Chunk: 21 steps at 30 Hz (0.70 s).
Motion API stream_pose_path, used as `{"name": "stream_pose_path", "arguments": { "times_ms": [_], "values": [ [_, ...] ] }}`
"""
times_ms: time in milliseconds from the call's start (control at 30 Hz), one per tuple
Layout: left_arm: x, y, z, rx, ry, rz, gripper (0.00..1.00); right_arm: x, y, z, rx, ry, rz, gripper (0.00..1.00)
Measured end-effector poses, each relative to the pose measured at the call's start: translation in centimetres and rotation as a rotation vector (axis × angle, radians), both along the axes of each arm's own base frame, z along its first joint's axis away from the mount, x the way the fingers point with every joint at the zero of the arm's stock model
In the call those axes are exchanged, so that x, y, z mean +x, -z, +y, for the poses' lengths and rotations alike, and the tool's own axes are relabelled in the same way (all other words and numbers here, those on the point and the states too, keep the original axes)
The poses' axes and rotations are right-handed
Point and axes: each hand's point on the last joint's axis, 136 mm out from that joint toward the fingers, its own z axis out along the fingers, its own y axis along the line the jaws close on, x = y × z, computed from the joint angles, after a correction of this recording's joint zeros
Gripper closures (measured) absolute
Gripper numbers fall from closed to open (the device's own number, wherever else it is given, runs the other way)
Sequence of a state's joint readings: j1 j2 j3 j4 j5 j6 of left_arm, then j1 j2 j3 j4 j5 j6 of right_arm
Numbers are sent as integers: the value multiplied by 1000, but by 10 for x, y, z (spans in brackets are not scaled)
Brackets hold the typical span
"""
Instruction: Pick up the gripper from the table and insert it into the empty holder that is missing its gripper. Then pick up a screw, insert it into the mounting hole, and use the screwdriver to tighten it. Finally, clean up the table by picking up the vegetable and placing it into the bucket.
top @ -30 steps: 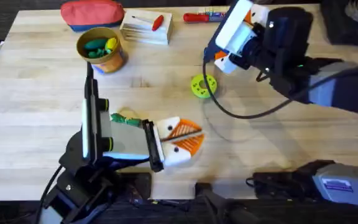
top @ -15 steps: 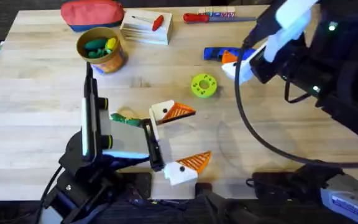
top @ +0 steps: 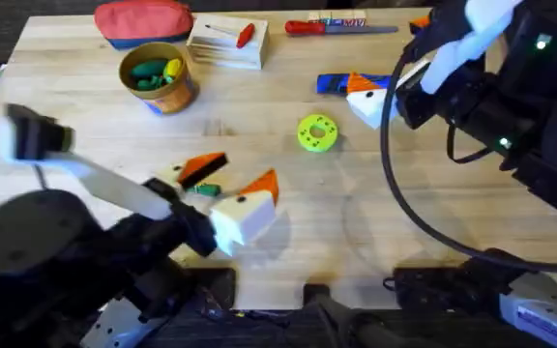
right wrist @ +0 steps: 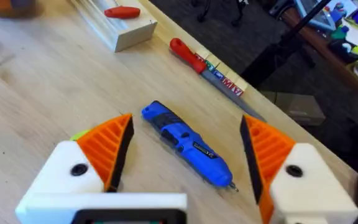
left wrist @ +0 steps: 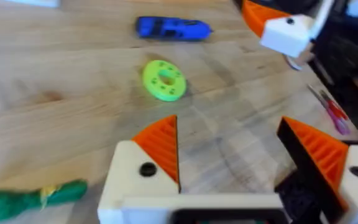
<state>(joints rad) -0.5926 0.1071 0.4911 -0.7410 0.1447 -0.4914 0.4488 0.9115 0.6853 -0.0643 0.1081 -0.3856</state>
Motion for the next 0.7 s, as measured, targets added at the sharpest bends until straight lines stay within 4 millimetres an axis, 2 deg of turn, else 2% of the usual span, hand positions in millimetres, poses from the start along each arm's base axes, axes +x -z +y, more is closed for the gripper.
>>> {"name": "stream_pose_path", "arguments": {
  "times_ms": [167, 333, 533, 700],
  "values": [
    [6, -13, 25, 111, -147, 139, 15, 0, 0, 0, 20, 8, 8, 10],
    [24, -14, 29, 202, -220, 210, 15, 0, 0, 0, 23, 10, 9, 9],
    [27, -1, 28, 254, -231, 276, 15, 0, 0, 0, 23, 10, 10, 10],
    [32, 9, 46, 227, -397, 360, 15, -1, 2, 0, 21, 10, 16, 10]
  ]
}}
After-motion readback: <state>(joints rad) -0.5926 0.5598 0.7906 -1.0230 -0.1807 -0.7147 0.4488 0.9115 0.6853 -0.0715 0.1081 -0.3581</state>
